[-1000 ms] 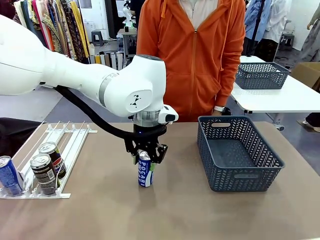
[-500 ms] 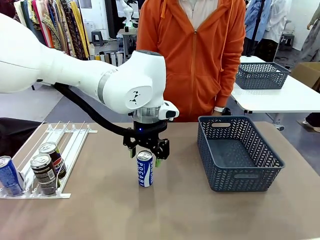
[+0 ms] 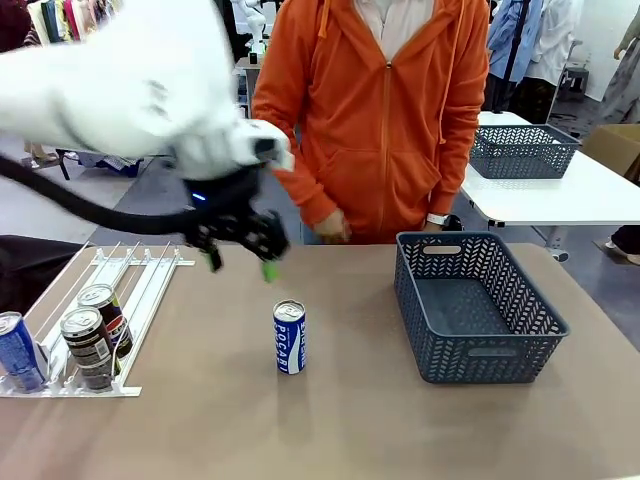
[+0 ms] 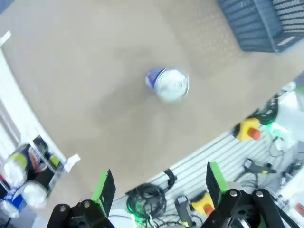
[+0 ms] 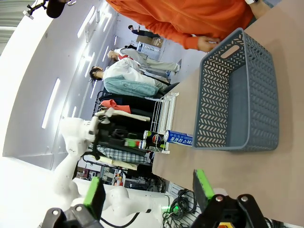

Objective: Retrieve and store the cans from the dispenser.
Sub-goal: Pick up one can from the Automatic Can Dispenser and place it in the middle of the table.

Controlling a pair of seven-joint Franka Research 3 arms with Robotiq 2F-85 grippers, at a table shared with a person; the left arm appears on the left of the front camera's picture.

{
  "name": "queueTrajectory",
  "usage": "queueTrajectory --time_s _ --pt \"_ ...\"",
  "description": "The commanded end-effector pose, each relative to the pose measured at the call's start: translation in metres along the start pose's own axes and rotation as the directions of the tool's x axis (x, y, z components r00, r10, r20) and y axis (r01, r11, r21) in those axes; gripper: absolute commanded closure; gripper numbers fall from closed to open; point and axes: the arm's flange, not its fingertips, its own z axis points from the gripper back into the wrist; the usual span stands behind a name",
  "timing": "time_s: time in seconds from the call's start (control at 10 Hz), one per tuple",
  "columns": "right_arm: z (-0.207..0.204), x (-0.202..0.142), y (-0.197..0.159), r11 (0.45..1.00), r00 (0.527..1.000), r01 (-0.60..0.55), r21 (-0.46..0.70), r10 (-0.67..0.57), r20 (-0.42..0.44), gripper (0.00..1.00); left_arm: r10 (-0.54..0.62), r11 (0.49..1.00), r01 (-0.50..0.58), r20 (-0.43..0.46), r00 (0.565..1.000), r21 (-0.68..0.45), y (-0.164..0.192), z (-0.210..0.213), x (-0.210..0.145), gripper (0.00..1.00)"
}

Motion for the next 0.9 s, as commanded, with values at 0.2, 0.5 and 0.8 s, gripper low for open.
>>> queueTrajectory --time_s 0.2,0.5,0.8 --pt "0.0 0.004 0.003 0.999 1.0 -0.025 0.021 0.024 0.018 0.0 0.261 0.915 -0.188 0.169 0.95 -0.358 0.173 0.083 -0.13 0.0" --pt "0.0 0.004 0.003 0.999 1.0 -0.025 0.021 0.024 0.018 0.0 0.341 0.647 -0.105 0.163 0.926 -0.755 0.301 0.087 -0.194 0.0" --pt "0.0 0.004 0.003 0.999 1.0 -0.025 0.021 0.024 0.018 0.0 0.513 0.417 -0.093 0.15 0.845 -0.904 0.364 0.045 -0.242 0.0"
